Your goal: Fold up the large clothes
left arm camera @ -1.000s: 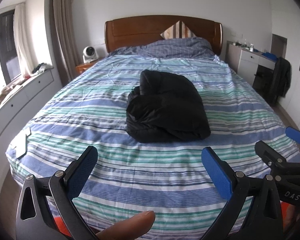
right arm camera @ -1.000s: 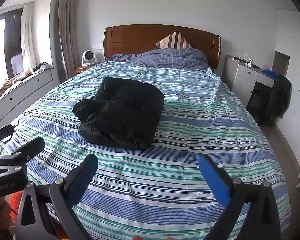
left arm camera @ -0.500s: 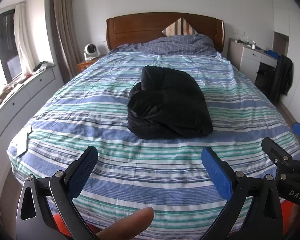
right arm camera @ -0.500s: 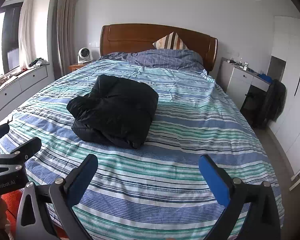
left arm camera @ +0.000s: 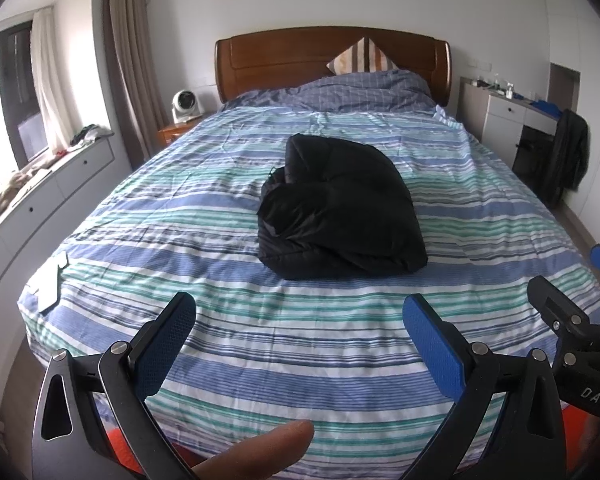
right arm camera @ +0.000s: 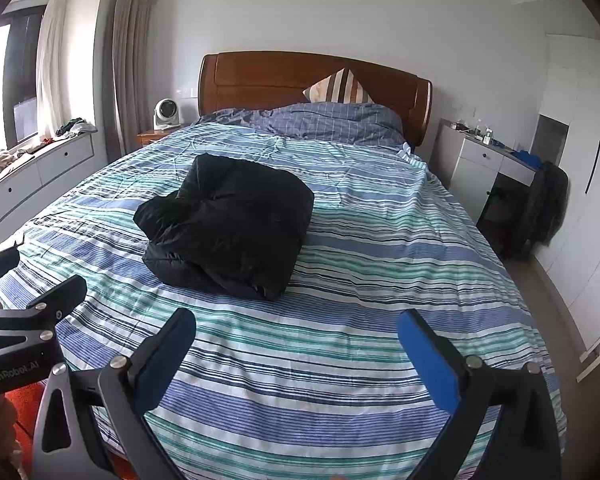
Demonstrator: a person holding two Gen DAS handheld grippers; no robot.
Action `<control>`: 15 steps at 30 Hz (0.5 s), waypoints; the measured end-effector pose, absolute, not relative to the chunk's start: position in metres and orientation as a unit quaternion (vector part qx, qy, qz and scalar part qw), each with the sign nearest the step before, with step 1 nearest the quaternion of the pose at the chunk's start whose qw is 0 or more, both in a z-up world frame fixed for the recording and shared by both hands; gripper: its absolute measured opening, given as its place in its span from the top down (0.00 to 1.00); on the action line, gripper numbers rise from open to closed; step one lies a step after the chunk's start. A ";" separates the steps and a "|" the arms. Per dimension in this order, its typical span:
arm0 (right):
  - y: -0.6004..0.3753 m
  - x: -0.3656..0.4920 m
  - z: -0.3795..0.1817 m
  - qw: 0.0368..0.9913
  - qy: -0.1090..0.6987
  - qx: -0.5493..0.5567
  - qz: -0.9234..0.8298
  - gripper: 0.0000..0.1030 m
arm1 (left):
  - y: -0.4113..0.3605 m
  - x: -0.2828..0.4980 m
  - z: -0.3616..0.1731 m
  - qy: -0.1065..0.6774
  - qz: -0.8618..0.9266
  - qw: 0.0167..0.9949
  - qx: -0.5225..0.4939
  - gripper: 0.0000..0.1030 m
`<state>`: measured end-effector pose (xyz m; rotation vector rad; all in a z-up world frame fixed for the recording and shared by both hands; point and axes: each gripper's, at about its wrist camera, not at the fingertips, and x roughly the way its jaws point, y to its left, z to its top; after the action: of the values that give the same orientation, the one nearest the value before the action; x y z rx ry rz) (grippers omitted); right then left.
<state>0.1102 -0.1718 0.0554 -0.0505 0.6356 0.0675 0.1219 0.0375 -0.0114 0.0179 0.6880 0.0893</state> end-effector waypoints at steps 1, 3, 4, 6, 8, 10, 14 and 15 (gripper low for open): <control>-0.172 0.110 0.056 0.949 0.312 -0.025 0.034 0.00 | 0.037 0.121 -0.011 0.336 0.044 0.941 0.008 0.00; -0.172 0.109 0.057 0.950 0.310 -0.025 0.035 0.00 | 0.037 0.121 -0.009 0.334 0.044 0.942 0.010 0.00; -0.173 0.108 0.057 0.950 0.309 -0.026 0.036 0.00 | 0.036 0.121 -0.009 0.332 0.045 0.942 0.012 0.00; -0.173 0.109 0.057 0.950 0.309 -0.025 0.037 0.00 | 0.035 0.120 -0.008 0.329 0.047 0.943 0.016 0.00; -0.173 0.109 0.057 0.950 0.308 -0.024 0.038 0.00 | 0.034 0.119 -0.008 0.329 0.050 0.943 0.019 0.00; -0.173 0.108 0.058 0.950 0.308 -0.021 0.040 0.00 | 0.033 0.118 -0.008 0.327 0.052 0.943 0.021 0.00; -0.173 0.108 0.057 0.950 0.310 -0.019 0.044 0.00 | 0.034 0.117 -0.007 0.326 0.054 0.944 0.021 0.00; -0.173 0.108 0.057 0.949 0.310 -0.019 0.045 0.00 | 0.034 0.117 -0.007 0.326 0.054 0.944 0.019 0.00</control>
<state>0.1085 -0.1729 0.0570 -0.0380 0.6308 0.0911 0.1172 0.0336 -0.0067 0.0395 0.6652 0.1097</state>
